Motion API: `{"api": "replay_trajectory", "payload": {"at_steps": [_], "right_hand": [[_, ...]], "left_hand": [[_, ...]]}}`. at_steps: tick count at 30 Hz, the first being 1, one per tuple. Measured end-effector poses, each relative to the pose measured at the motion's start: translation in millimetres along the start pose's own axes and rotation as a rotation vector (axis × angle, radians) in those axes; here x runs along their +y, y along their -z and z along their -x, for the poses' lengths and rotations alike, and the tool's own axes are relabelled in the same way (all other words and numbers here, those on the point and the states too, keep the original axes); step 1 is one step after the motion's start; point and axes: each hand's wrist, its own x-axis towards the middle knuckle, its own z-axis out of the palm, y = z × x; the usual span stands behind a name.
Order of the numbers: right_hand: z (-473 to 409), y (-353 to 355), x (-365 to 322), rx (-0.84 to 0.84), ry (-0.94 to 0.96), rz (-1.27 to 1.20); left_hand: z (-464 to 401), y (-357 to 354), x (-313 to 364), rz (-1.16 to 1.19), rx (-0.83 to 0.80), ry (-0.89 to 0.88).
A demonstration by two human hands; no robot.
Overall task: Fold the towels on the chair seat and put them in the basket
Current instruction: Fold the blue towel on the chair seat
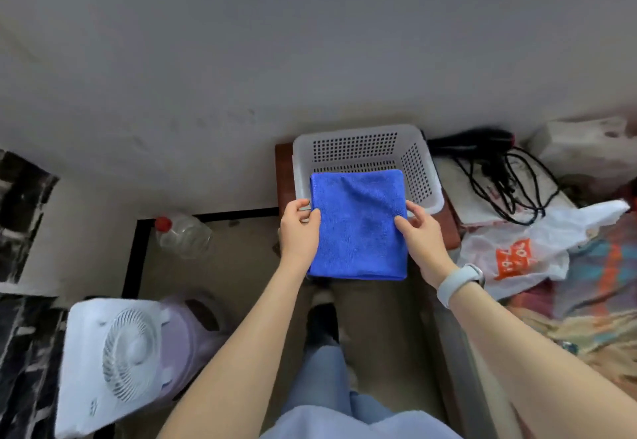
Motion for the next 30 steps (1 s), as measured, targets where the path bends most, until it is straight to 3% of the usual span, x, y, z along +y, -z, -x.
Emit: {"api": "replay_trajectory", "payload": {"at_steps": [9, 25, 28, 30], "right_hand": [[-136, -26, -4, 0.025, -0.034, 0.142], [-202, -41, 47, -0.122, -0.192, 0.138], [-207, -36, 52, -0.19, -0.189, 0.181], [-206, -30, 55, -0.204, -0.034, 0.469]], "left_hand": [[-117, -57, 1, -0.097, 0.061, 0.088], [-142, -103, -20, -0.265, 0.244, 0.173], [-137, -100, -21, -0.387, 0.165, 0.003], [-136, -99, -27, -0.613, -0.057, -0.15]]}}
